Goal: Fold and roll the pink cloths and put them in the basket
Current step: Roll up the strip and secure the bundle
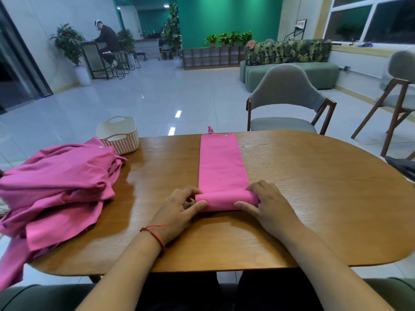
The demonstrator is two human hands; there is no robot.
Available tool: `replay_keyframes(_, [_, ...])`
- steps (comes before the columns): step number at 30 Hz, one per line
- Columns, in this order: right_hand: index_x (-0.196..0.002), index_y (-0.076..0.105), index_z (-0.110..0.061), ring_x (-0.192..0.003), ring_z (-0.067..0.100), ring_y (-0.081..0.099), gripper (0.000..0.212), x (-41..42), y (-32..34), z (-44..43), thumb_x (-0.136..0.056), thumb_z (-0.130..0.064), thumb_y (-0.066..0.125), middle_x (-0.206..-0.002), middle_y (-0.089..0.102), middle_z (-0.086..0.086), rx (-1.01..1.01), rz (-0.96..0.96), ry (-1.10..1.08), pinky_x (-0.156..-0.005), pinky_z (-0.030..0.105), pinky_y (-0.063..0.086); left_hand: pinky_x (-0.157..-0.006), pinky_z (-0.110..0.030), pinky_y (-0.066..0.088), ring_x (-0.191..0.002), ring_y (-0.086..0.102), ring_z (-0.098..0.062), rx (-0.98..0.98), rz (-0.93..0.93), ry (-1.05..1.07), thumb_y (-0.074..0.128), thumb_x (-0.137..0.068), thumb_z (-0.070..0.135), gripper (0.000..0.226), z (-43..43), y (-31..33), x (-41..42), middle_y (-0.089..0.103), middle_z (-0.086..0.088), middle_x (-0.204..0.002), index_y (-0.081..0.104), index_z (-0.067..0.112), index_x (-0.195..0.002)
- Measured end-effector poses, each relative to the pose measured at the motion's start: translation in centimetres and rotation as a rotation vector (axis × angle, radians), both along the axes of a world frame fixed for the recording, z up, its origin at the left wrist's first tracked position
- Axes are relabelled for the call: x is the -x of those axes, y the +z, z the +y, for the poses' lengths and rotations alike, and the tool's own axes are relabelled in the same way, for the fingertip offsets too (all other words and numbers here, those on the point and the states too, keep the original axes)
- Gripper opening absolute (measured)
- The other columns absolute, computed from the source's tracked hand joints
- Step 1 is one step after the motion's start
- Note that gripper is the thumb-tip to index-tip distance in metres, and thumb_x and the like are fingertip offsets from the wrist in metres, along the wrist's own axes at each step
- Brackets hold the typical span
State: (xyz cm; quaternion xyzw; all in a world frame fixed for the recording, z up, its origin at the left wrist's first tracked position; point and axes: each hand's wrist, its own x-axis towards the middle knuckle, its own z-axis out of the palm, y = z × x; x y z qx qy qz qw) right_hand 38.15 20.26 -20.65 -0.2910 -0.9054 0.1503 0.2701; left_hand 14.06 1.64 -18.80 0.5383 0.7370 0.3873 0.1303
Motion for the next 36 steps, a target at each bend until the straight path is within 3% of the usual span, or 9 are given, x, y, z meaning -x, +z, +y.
replay_keyframes(5, [-0.092,0.057,-0.029,-0.092,0.016,0.048,0.057,0.1,0.4,-0.3,-0.095,-0.083,0.038,-0.090,0.047,-0.014,0.028,-0.003,0.003,-0.086,0.037,0.043,-0.092,-0.024,0.044,-0.107,0.051,0.000,0.004,0.030,-0.011,0.054,-0.099,0.058,0.023,0.1,0.1,0.1,0.059,0.015,-0.110,0.068,0.042,-0.108])
replay_keyframes(9, [-0.079,0.049,-0.035,-0.088,0.016,0.051,0.044,0.2,1.2,-0.8,-0.102,-0.071,0.040,-0.084,0.049,-0.010,0.117,0.013,0.000,-0.081,0.038,0.042,-0.094,-0.021,0.038,-0.112,0.051,-0.007,-0.056,0.106,-0.040,0.055,-0.104,0.046,0.017,0.2,0.3,-0.4,0.059,0.023,-0.108,0.068,0.037,-0.110])
replay_keyframes(11, [-0.074,0.046,-0.036,-0.086,0.016,0.052,0.044,0.2,1.3,-0.8,-0.103,-0.068,0.039,-0.083,0.050,-0.007,0.147,0.004,0.001,-0.080,0.040,0.043,-0.095,-0.019,0.042,-0.114,0.054,-0.007,-0.095,0.125,-0.056,0.063,-0.100,0.044,0.021,-0.3,0.2,-0.6,0.057,0.025,-0.114,0.064,0.039,-0.120])
replay_keyframes(13, [-0.073,0.045,-0.035,-0.084,0.015,0.053,0.046,0.2,1.4,-0.8,-0.105,-0.066,0.036,-0.083,0.051,-0.007,0.169,-0.003,-0.009,-0.079,0.041,0.044,-0.093,-0.015,0.045,-0.118,0.056,-0.009,-0.098,0.121,-0.079,0.078,-0.089,0.039,0.044,-1.0,0.3,-0.9,0.055,0.025,-0.122,0.058,0.043,-0.127])
replay_keyframes(17, [-0.078,0.049,-0.032,-0.083,0.013,0.052,0.046,0.1,1.1,-0.7,-0.107,-0.064,0.034,-0.083,0.052,-0.010,0.159,-0.002,-0.035,-0.077,0.040,0.041,-0.097,-0.010,0.041,-0.120,0.057,-0.008,-0.133,0.142,-0.062,0.092,-0.076,0.032,0.055,-0.9,0.3,-0.7,0.058,0.023,-0.121,0.063,0.040,-0.123])
replay_keyframes(25, [-0.108,0.051,-0.031,-0.101,0.012,0.047,0.012,-0.1,0.8,-1.3,-0.110,-0.041,0.045,-0.108,0.049,-0.013,0.045,0.071,-0.015,-0.088,0.030,0.041,-0.087,-0.007,0.039,-0.108,0.057,0.002,-0.031,0.051,-0.009,0.079,-0.084,0.056,0.045,-0.2,0.0,0.1,0.061,0.014,-0.115,0.066,0.048,-0.126])
replay_keyframes(29, [-0.109,0.059,-0.028,-0.105,0.016,0.048,0.023,0.0,0.8,-1.2,-0.109,-0.045,0.043,-0.109,0.053,-0.012,0.030,0.039,-0.025,-0.096,0.034,0.042,-0.093,-0.024,0.049,-0.103,0.058,0.000,0.014,0.031,-0.005,0.062,-0.087,0.075,0.045,0.4,-0.6,0.8,0.061,0.015,-0.113,0.065,0.052,-0.126])
replay_keyframes(32, [-0.101,0.060,-0.028,-0.099,0.016,0.049,0.038,0.0,0.8,-1.2,-0.107,-0.057,0.036,-0.100,0.055,-0.011,0.024,0.005,-0.038,-0.091,0.034,0.042,-0.099,-0.038,0.050,-0.109,0.055,-0.002,0.046,0.072,-0.007,0.045,-0.087,0.087,0.053,0.4,-1.0,1.1,0.063,0.018,-0.110,0.065,0.054,-0.123])
replay_keyframes(36, [-0.082,0.050,-0.026,-0.083,0.016,0.049,0.041,0.0,1.1,-1.3,-0.109,-0.055,0.039,-0.081,0.048,-0.010,0.025,0.023,-0.070,-0.076,0.037,0.041,-0.101,-0.036,0.046,-0.113,0.050,-0.003,0.005,0.145,-0.060,0.048,-0.087,0.085,0.059,0.2,-0.4,0.2,0.057,0.025,-0.109,0.069,0.042,-0.121])
